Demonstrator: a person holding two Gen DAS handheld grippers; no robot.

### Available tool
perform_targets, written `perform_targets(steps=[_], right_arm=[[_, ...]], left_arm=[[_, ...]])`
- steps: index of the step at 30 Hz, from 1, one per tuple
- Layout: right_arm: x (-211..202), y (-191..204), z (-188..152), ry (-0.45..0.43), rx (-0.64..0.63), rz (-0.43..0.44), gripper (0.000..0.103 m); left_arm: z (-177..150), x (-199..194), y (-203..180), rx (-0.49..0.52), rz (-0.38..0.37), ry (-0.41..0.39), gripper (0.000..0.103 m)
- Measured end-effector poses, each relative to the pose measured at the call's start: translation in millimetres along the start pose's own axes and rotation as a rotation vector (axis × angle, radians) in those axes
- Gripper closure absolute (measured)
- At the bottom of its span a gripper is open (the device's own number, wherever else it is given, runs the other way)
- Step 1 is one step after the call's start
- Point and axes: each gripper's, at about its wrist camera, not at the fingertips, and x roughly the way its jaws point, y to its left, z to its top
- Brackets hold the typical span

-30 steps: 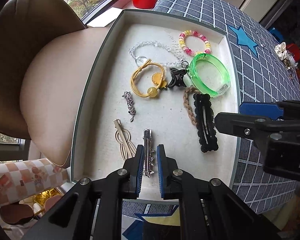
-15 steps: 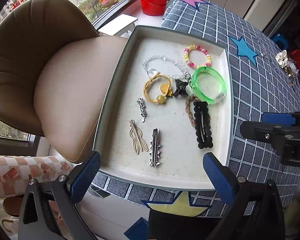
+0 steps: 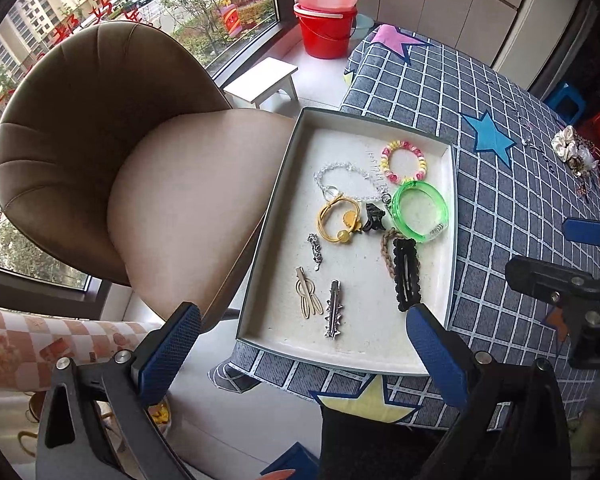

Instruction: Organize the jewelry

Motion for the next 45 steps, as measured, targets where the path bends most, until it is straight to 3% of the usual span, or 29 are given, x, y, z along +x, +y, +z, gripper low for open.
perform_targets(steps=[1, 13, 45], right_arm=[[-5, 2, 0, -0.014, -0.005, 0.001, 0.0], [-28, 17, 0, -0.051, -0.053, -0.041, 0.0], [-29, 21, 4, -0.049, -0.057, -0.053, 0.0]], left_arm=[[0, -4, 0, 0.002, 0.005, -0.003, 0.0], [-5, -26, 5, -0.013, 0.011, -0.008, 0.0], [-6, -30, 6, -0.03, 0.016, 0.001, 0.0]])
